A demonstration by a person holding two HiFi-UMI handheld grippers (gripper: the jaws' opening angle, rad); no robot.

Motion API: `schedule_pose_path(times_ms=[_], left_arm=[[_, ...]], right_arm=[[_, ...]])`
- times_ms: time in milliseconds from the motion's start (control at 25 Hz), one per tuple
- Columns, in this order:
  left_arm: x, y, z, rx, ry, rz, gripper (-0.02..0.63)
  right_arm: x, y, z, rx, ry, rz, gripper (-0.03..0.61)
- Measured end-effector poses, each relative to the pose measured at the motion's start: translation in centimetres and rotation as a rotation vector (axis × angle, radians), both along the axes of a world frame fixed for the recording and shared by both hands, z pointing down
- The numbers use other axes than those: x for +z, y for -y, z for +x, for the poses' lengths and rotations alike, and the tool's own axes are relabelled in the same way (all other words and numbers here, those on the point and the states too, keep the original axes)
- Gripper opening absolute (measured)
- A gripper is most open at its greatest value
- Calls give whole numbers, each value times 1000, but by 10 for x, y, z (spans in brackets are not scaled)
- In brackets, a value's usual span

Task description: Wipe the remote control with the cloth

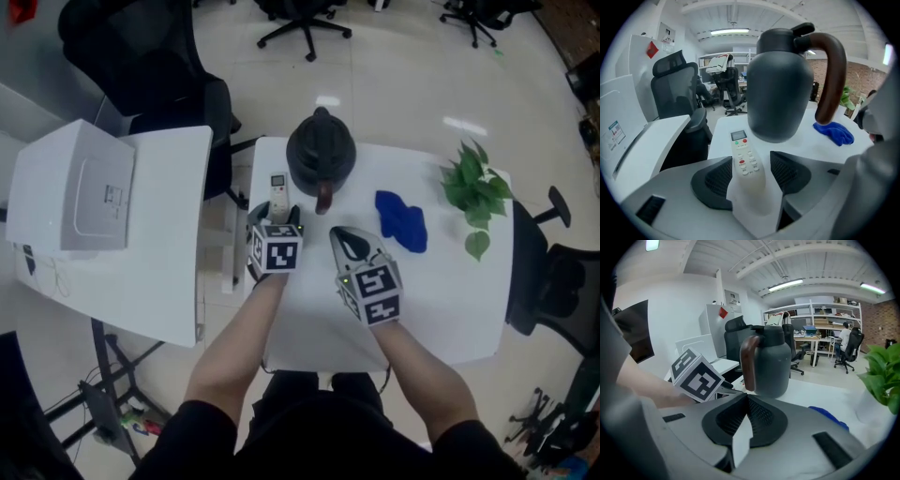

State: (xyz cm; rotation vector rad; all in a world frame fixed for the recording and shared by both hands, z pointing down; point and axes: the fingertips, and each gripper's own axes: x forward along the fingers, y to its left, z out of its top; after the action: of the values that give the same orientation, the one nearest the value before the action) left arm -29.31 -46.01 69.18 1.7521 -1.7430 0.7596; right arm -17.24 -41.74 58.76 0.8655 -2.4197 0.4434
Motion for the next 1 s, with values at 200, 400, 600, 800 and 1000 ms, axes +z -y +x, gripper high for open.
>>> schedule_pose_path(times_ms=[200,400,600,800,1000], left_arm=[[9,8,-4,-34,15,-27,258],[15,10,-11,-81,12,-37,255],[14,9,-13,-81,23,-39,210],[4,5,-15,-62,35,-16,209],[-16,-13,-13,-46,25,30,209]], right_arm=[[13,2,5,11,-13,-18,8],[19,4,10,21,-14,-31,8],[19,8,15,30,-15,-32,8],[16,9,19,30,-15,-25,8],[9,8,24,26,-19,-12,8]])
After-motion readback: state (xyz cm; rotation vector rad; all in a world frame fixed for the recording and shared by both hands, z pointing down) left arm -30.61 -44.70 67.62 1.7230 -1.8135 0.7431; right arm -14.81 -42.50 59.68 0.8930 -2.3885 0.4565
